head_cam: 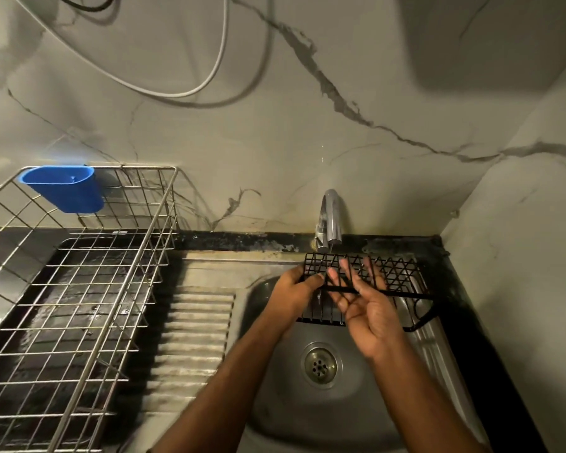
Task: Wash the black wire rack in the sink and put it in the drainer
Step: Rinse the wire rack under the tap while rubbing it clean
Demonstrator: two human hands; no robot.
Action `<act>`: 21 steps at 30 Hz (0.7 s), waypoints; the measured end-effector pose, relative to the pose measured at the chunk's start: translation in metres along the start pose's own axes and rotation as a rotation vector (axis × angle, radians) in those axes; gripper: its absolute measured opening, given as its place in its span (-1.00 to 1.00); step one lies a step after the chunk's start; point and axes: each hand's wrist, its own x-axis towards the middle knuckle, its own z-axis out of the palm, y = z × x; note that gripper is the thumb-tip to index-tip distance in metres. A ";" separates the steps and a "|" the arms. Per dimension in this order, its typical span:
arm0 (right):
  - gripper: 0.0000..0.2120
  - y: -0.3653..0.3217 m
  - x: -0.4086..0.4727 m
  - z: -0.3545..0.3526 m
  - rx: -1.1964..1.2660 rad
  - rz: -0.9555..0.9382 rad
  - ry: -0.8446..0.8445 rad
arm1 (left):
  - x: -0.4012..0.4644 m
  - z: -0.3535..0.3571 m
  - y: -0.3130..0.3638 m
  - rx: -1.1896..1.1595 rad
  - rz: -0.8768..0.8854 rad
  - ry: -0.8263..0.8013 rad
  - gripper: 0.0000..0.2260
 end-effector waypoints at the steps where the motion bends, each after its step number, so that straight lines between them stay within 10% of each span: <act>1: -0.52 0.000 0.001 0.000 0.013 -0.014 0.006 | 0.001 0.001 0.002 0.016 -0.004 -0.011 -0.82; 12: -0.46 -0.014 0.002 -0.012 0.013 -0.085 0.027 | 0.008 0.016 0.001 0.280 0.055 0.004 -0.49; 21: -0.47 -0.015 0.001 -0.010 -0.001 -0.101 0.008 | 0.005 0.018 0.009 0.081 0.086 -0.078 -0.64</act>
